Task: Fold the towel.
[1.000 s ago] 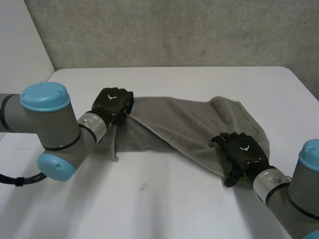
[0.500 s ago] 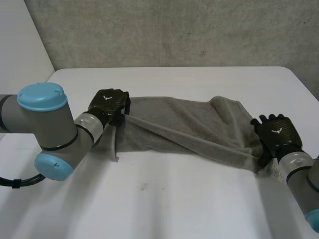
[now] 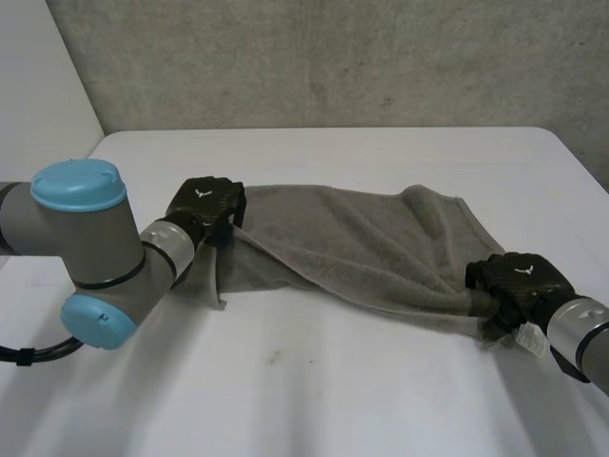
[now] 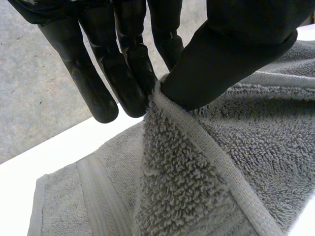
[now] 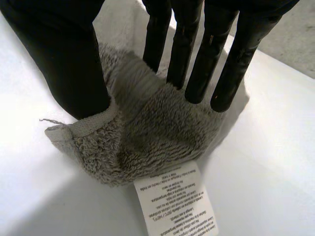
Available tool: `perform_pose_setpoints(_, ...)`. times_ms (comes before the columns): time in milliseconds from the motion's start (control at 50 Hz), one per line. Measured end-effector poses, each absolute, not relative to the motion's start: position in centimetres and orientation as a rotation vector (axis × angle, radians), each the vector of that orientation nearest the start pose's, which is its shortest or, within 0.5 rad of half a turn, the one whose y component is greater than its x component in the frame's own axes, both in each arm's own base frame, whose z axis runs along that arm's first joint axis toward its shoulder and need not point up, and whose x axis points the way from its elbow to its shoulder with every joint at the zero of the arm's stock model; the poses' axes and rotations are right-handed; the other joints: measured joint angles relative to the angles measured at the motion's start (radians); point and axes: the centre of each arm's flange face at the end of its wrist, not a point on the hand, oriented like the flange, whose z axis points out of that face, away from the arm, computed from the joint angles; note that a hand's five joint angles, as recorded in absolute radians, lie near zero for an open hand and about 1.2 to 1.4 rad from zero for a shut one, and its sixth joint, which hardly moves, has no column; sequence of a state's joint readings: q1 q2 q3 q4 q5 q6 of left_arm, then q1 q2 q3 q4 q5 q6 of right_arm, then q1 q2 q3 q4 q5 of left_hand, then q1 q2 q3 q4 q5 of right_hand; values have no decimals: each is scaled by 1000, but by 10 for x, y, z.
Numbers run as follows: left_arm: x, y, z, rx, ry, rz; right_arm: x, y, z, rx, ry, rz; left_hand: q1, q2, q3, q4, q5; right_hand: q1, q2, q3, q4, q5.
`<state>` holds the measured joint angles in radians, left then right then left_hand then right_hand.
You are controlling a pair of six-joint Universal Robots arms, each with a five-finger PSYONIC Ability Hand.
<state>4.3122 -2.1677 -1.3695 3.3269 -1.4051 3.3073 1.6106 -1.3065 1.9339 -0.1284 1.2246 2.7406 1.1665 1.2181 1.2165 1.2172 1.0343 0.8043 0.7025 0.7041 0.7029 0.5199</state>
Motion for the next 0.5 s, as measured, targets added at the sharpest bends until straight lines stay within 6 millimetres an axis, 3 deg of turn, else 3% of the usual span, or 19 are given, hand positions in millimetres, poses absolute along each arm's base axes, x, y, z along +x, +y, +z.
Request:
perform_pose_setpoints(300, -292, -314, 168, 920, 2521, -2115, 165, -248, 186, -769, 2402, -1746, 0, 0, 0, 0, 0, -139, -120, -124, -122, -112)
perform_pose_setpoints(500, -291, -313, 168, 920, 2524, -2112, 168, -219, 190, -784, 2472, -1532, 0, 0, 0, 0, 0, -134, -110, -114, -112, -102)
